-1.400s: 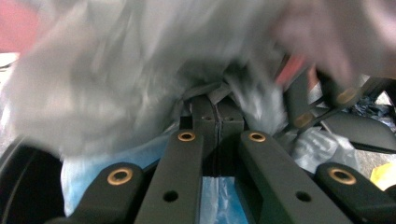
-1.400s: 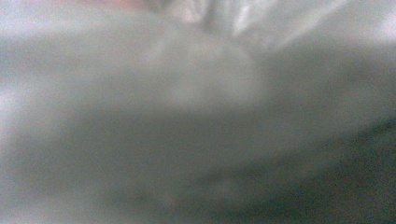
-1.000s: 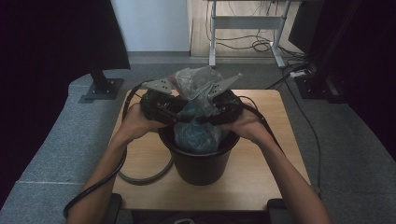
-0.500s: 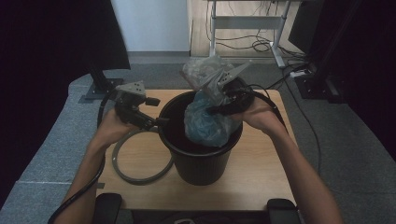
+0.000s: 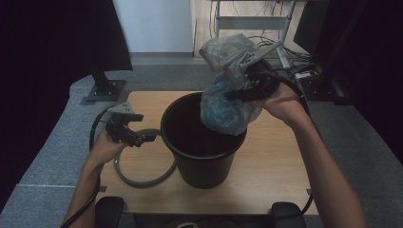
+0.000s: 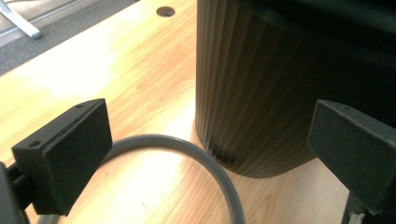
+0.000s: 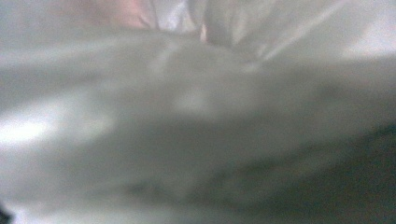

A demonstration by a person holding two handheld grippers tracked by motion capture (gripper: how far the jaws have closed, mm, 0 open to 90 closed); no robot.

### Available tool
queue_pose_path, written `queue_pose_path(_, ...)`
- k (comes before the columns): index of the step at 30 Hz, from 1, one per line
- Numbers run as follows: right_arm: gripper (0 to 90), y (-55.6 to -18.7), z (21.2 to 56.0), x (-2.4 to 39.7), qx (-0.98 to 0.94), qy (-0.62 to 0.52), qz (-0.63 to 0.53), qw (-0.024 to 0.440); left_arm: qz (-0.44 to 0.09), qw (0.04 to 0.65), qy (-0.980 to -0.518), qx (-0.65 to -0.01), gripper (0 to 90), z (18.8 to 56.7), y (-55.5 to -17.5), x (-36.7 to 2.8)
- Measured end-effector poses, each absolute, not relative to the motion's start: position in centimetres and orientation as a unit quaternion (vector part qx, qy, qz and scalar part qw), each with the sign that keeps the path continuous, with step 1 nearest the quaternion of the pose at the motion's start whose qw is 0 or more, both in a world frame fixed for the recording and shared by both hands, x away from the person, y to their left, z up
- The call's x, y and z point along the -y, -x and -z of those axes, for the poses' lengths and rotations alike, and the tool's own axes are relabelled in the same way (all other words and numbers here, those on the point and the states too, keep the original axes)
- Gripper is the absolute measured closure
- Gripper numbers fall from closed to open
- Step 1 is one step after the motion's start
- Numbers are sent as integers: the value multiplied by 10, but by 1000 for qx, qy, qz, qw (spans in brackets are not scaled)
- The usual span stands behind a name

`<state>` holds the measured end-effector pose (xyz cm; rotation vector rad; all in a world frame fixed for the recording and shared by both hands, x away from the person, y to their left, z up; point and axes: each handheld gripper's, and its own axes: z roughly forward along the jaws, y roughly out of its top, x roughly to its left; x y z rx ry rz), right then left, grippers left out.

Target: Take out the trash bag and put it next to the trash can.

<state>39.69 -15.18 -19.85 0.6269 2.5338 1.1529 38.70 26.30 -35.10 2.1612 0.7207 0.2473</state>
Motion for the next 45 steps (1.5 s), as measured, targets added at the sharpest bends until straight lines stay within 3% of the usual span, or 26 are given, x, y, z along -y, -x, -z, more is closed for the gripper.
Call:
queue_pose_path(9, 696, -389, 181, 191, -860, -264, -394, 190, -109, 403, -850, -323, 0, 397, -386, -270)
queue_pose_path(17, 695, -388, 195, 229, -840, -321, -375, 227, -100, 403, -843, -341, 0, 430, -383, -271)
queue_pose_path(27, 692, -394, 240, 256, -832, -372, -339, 233, -96, 406, -835, -360, 0, 457, -379, -271)
queue_pose_path(45, 676, -417, 356, 260, -827, -425, -313, 193, -113, 383, -827, -396, 0, 498, -367, -282)
